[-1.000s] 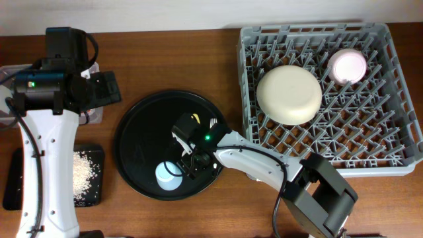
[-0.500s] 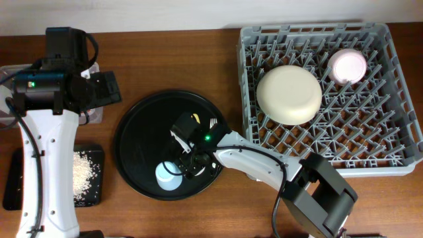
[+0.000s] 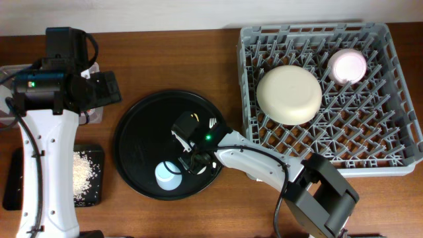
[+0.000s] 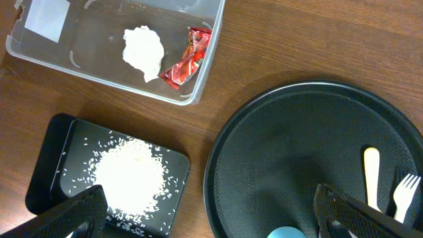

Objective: Sort waste into correct bins and load items into the dishwasher rack
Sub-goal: 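Move the right gripper to the white cup and grasp it, then lift the white cup and carry it to the rack's right side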

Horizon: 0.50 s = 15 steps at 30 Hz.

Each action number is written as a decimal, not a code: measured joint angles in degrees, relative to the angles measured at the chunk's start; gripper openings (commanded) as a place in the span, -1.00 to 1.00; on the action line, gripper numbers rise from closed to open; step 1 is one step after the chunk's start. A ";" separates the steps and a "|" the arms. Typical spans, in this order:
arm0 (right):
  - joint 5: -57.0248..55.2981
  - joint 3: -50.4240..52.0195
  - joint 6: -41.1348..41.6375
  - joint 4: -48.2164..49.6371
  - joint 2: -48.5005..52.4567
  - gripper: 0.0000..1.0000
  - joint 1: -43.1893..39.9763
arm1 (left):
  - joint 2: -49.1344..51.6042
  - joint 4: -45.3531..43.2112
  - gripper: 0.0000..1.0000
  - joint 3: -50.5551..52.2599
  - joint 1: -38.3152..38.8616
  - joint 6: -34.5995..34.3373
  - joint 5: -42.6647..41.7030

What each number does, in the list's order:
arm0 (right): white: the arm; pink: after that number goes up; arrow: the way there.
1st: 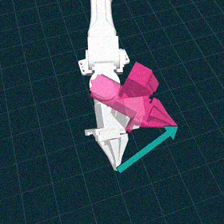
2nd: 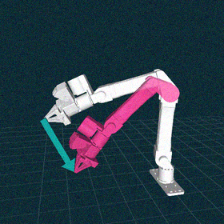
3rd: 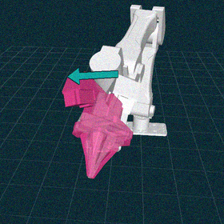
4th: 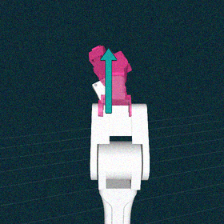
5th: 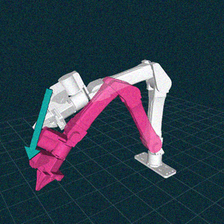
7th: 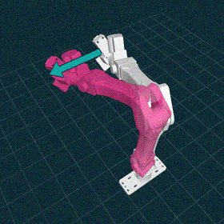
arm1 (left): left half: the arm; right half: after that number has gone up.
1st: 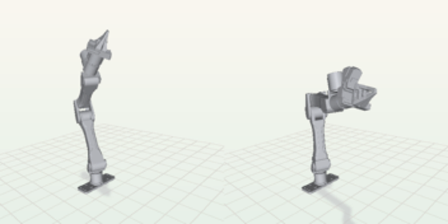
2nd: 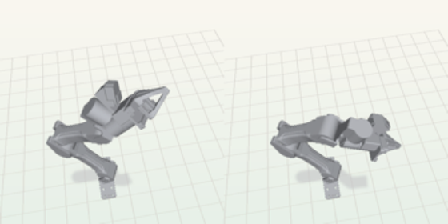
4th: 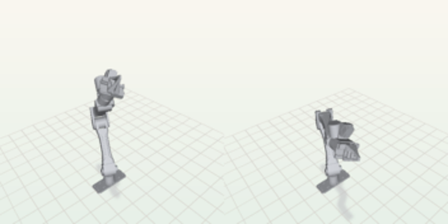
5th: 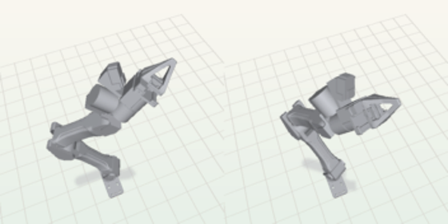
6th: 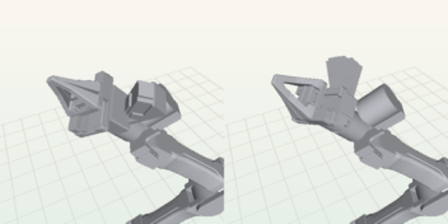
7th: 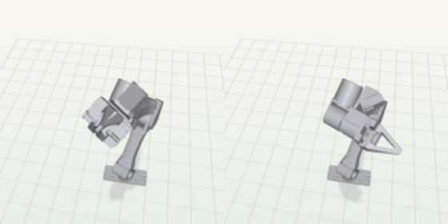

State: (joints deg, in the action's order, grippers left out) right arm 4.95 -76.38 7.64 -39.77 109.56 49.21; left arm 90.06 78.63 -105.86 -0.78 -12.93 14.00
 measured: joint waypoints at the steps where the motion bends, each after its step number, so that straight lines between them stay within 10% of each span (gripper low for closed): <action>1: -0.04 -0.04 0.00 0.00 -0.02 0.11 0.00 | 0.00 0.00 0.99 0.00 0.00 0.02 0.00; 15: 1.79 -11.91 0.07 -14.69 -4.37 0.09 -0.15 | 0.00 0.00 0.99 0.00 0.00 0.00 0.00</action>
State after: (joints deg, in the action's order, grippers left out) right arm 6.74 -88.29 7.70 -54.46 105.19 49.06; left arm 90.06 78.63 -105.86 -0.78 -12.93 14.00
